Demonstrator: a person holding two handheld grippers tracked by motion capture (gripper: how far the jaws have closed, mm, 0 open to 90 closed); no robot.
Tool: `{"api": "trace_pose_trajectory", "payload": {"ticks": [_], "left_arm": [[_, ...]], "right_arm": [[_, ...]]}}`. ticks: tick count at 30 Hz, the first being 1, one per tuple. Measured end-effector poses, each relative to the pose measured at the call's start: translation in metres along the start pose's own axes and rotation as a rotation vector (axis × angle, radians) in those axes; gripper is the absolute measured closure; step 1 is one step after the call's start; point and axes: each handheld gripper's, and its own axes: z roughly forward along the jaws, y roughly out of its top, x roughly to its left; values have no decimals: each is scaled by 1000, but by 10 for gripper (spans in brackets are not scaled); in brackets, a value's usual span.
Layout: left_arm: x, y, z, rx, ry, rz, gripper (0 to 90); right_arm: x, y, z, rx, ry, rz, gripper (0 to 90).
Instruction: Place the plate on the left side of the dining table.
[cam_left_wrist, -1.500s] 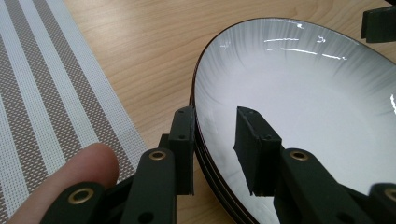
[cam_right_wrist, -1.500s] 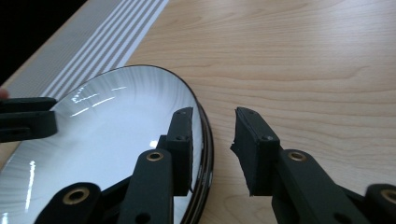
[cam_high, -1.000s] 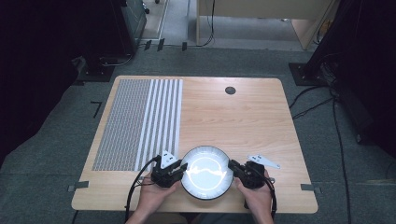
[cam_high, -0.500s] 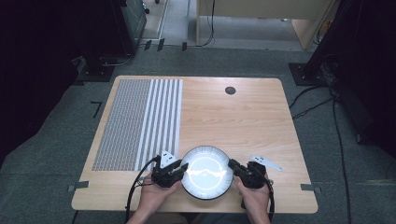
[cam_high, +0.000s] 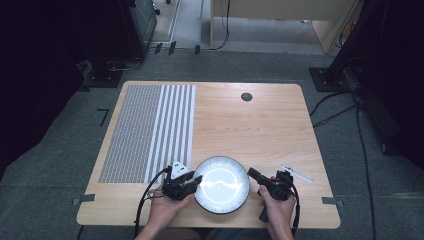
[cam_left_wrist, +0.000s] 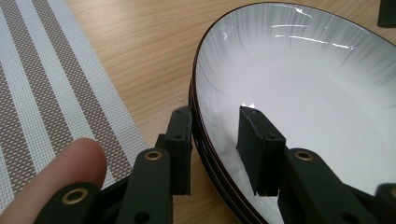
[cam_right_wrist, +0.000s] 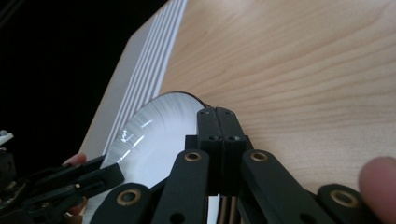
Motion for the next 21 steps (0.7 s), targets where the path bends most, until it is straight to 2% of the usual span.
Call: {"api": "trace_pose_trajectory", "payload": {"ticks": [2, 3, 6, 7, 8, 9, 10, 13, 15, 17, 21], "left_arm": [[0, 0, 0, 0, 0, 1, 664], [0, 0, 0, -2, 0, 0, 670], [-1, 0, 0, -3, 6, 5, 674], [-1, 0, 0, -5, 9, 7, 680], [-1, 0, -1, -5, 10, 9, 680], [-1, 0, -1, -4, 7, 9, 683], [-1, 0, -1, -4, 7, 9, 683], [-1, 0, -1, -5, 6, 9, 680], [-1, 0, -1, -5, 6, 9, 681], [-1, 0, -1, -4, 10, 11, 682], [-2, 0, 0, -7, 17, 3, 685]], "right_arm": [[4, -2, 1, 14, -22, -65, 881], [7, -6, 4, 7, -27, -130, 861], [10, -7, 5, 36, -18, -137, 865], [15, -11, 10, 79, -43, -182, 865], [15, -11, 10, 79, -43, -182, 865], [20, -16, 10, 56, -93, -231, 847], [20, -16, 10, 56, -93, -231, 847], [23, -12, 3, -33, -128, -258, 787], [19, -12, 3, 7, -147, -265, 797], [17, -13, 4, 24, -141, -258, 807], [16, -13, 6, 23, -124, -230, 802]]}}
